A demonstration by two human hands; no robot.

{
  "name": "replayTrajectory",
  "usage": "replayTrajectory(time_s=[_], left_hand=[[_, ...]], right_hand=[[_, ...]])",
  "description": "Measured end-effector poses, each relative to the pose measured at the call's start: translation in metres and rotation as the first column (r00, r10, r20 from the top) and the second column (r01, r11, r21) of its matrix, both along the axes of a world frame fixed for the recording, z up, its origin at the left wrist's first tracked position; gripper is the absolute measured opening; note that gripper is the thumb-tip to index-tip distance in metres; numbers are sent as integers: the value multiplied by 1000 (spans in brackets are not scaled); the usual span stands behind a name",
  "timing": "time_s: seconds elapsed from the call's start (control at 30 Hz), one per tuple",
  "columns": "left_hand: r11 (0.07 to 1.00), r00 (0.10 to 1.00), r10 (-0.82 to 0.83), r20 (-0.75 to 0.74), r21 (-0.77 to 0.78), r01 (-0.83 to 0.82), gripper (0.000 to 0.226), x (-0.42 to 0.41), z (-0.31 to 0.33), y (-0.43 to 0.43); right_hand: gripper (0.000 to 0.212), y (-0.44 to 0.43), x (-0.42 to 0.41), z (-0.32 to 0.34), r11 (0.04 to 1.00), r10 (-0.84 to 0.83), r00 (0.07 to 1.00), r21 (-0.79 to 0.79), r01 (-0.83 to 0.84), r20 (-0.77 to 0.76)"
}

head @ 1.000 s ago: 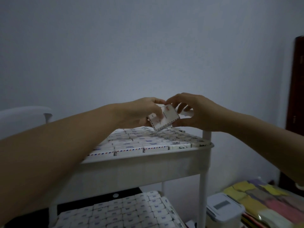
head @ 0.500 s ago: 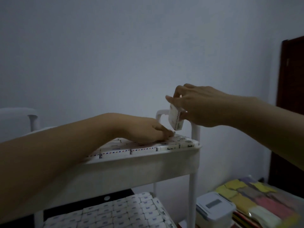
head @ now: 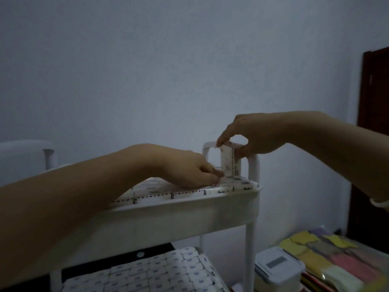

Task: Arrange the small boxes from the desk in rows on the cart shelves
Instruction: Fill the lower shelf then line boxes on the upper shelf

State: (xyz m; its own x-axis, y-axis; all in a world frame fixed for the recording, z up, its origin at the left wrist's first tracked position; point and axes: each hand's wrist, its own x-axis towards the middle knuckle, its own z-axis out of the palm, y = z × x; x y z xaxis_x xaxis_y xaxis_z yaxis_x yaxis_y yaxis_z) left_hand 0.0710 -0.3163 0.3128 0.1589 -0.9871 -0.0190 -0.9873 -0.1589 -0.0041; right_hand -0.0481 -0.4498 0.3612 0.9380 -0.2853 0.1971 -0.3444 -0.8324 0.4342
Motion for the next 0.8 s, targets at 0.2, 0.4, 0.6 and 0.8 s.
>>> replayTrajectory(time_s=[0.2, 0.4, 0.6, 0.8], left_hand=[[1000, 1000, 2, 2, -14, -2, 44, -1, 1, 0], [999, 1000, -10, 3, -30, 10, 43, -1, -1, 1], [999, 1000, -1, -4, -37, 1, 43, -3, 0, 2], [999, 1000, -14, 12, -36, 14, 43, -2, -1, 4]], right_hand=[[46, 6, 8, 6, 996, -52, 997, 64, 56, -62], [45, 8, 14, -5, 998, -45, 997, 41, 48, -59], [50, 5, 0, -19, 974, -23, 996, -223, 42, 85], [29, 13, -9, -41, 909, 24, 976, -412, 69, 216]])
